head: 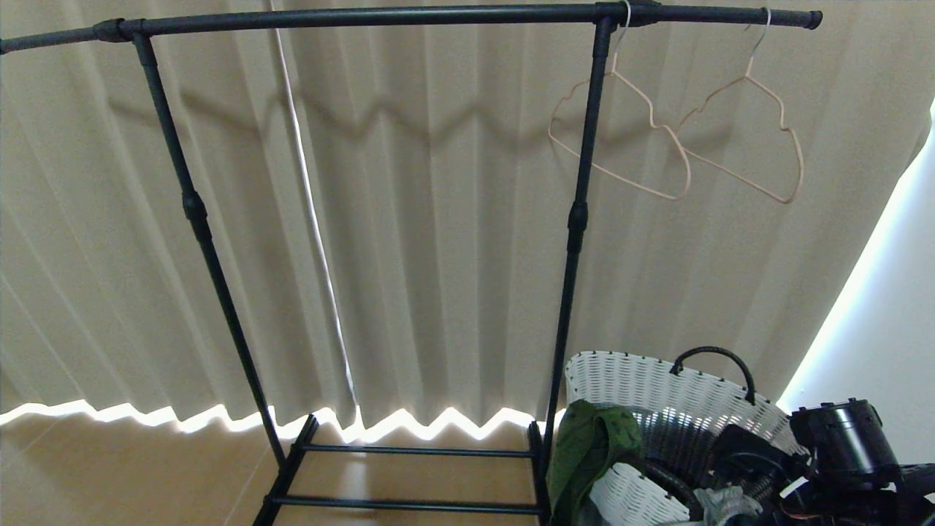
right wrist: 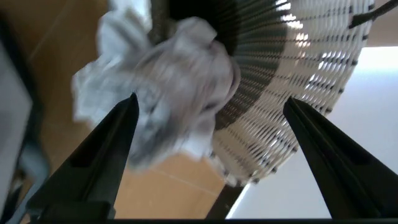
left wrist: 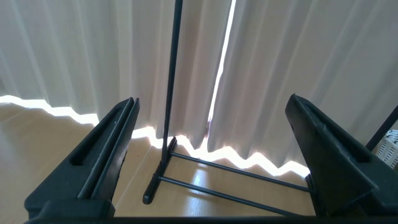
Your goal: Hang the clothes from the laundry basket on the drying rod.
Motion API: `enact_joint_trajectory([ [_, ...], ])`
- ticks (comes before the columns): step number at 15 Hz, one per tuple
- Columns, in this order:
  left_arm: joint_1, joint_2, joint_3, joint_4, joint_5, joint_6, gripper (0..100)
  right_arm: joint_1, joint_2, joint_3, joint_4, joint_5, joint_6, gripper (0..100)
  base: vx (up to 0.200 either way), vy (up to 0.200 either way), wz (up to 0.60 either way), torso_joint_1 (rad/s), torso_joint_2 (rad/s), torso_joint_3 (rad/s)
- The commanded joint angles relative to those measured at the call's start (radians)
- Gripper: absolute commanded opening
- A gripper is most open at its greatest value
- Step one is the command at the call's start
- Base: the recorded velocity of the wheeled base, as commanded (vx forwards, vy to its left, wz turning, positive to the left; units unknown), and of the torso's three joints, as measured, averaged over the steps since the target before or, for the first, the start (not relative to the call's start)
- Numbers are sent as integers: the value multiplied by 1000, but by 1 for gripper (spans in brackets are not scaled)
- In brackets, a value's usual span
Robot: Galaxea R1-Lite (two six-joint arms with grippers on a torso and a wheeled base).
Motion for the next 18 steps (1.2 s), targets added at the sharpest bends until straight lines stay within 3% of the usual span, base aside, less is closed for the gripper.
enact_joint_trajectory([
  [1,0,0,0,0,0,0,100,-3,111,-4,-37,-20,-1,100,0,0,0,0,0,0],
  [8,0,0,0,0,0,0,100,-12,177,-8,-127,-54,-1,100,0,0,0,0,0,0],
  [9,0,0,0,0,0,0,100,-12,168,-8,-129,-54,-1,0,0,0,0,0,0,0],
  [18,0,0,0,0,0,0,100,-3,-68,62,-137,-46,-34,0,0,0,0,0,0,0],
])
